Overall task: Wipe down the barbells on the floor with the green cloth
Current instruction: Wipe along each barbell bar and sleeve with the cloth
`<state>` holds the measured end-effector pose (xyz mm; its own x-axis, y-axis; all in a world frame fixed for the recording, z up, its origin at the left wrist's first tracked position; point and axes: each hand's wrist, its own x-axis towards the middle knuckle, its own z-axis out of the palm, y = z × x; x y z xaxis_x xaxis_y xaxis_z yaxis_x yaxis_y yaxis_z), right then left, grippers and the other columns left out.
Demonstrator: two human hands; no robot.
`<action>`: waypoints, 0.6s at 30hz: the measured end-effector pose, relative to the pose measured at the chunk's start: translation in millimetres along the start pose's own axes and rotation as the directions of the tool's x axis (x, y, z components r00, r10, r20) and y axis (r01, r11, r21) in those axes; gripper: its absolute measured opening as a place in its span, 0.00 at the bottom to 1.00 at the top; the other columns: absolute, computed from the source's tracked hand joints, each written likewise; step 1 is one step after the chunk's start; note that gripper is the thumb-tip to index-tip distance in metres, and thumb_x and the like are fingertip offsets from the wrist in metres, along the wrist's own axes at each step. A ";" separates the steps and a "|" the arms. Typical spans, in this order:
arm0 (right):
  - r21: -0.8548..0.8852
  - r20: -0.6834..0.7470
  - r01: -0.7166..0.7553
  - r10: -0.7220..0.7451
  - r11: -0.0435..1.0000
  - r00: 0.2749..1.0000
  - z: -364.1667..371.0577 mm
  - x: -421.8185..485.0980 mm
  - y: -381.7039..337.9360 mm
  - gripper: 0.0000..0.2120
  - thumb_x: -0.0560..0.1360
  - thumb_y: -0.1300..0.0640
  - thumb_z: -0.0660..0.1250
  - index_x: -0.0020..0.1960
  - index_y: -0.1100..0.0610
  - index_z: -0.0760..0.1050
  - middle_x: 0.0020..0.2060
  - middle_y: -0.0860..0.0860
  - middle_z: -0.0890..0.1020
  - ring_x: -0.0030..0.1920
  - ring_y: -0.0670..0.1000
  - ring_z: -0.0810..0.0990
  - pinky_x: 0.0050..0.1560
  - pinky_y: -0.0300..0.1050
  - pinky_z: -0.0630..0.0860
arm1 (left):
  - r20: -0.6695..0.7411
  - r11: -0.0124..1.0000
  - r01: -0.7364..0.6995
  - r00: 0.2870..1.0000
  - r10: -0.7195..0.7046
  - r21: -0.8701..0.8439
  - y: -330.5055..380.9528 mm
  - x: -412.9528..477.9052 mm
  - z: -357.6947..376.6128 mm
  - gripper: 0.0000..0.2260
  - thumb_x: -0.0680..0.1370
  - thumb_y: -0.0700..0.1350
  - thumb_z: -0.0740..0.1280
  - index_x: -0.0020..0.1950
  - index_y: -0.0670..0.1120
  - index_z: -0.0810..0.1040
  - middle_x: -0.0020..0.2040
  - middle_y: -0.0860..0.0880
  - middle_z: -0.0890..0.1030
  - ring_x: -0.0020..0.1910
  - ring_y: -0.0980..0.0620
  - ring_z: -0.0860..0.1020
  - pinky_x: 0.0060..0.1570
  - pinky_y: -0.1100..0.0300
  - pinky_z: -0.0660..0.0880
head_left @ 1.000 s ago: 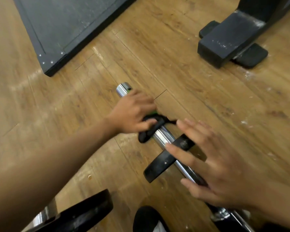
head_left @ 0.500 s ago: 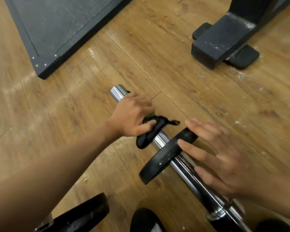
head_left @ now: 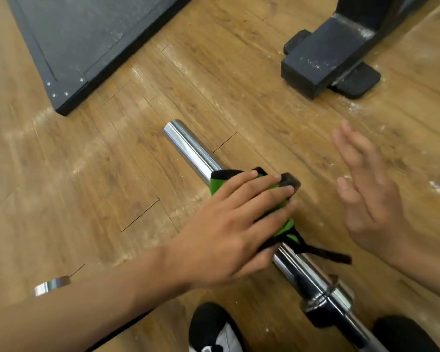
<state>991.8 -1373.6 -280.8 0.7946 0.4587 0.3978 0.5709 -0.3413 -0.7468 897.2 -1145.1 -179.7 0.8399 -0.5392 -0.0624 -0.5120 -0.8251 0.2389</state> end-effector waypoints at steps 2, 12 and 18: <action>0.004 -0.015 -0.066 0.066 0.998 0.998 -3.3 3.0 4.0 0.25 0.83 0.58 0.53 0.79 0.63 0.62 0.79 0.61 0.63 0.80 0.53 0.61 0.80 0.45 0.58 | 0.131 0.991 0.003 0.991 -0.021 0.134 0.6 18.3 -4.9 0.23 0.85 0.51 0.59 0.76 0.40 0.75 0.75 0.40 0.74 0.77 0.41 0.68 0.79 0.44 0.60; 0.393 0.211 -0.393 0.335 0.831 0.918 26.5 -16.4 -9.7 0.25 0.85 0.52 0.49 0.81 0.51 0.59 0.79 0.46 0.66 0.79 0.43 0.63 0.80 0.45 0.59 | 0.309 0.994 0.030 0.949 -0.061 0.103 -13.7 85.0 -15.6 0.26 0.82 0.57 0.46 0.61 0.48 0.81 0.60 0.48 0.78 0.59 0.47 0.75 0.64 0.49 0.70; 0.395 0.325 -0.371 0.251 0.841 0.912 22.4 -22.3 -13.9 0.26 0.83 0.51 0.49 0.80 0.46 0.60 0.79 0.40 0.64 0.80 0.42 0.60 0.80 0.39 0.55 | 0.226 0.994 -0.003 0.974 -0.021 0.108 -8.8 47.6 -15.1 0.22 0.85 0.51 0.57 0.73 0.40 0.76 0.69 0.41 0.77 0.70 0.41 0.73 0.73 0.46 0.67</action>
<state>961.5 -1360.7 -291.2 0.8006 0.5992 0.0027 0.1032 -0.1334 -0.9857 944.4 -1160.9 -170.1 0.7881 -0.5456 -0.2849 -0.5310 -0.8368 0.1335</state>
